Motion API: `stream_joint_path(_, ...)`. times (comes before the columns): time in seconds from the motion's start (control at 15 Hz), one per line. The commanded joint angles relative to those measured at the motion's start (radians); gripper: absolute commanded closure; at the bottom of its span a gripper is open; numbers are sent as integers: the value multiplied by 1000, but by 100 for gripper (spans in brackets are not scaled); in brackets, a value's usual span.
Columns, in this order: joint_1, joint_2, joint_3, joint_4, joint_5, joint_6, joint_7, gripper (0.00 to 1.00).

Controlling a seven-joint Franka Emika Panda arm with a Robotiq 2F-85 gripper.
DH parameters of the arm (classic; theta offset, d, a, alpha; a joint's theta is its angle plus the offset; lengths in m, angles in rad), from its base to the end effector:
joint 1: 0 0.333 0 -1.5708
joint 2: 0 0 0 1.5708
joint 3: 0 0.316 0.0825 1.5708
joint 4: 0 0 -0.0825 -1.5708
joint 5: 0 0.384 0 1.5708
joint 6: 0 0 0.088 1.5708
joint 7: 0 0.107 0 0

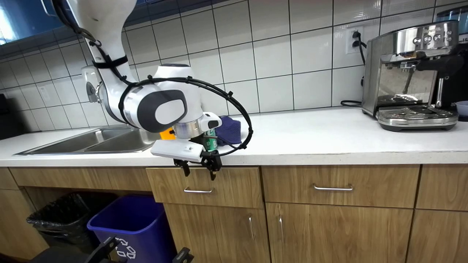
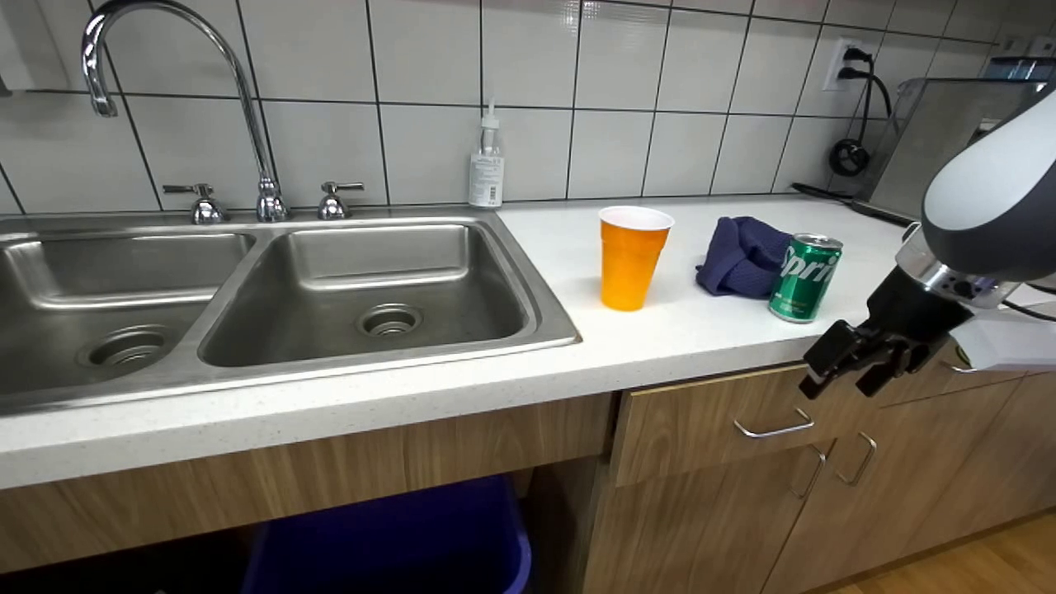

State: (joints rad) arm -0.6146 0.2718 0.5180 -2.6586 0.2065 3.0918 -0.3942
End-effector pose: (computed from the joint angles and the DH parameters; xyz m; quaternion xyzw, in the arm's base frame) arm 0.4310 -0.0451 0.1791 -0.9921 -0.0314 -0.1076 0.0559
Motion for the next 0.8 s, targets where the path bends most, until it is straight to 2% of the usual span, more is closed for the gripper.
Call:
stream_joint_path(0.0, -55, -103, 47, -75, 10, -27, -32, 0)
stream_joint_path(0.47, -45, -243, 77, -153, 58, -39, -2, 0)
stream_joint_path(0.6, -12, -262, 39, -117, 56, -64, 21, 0)
stream_joint_path(0.73, -13, -290, 43, -113, 72, -61, 37, 0)
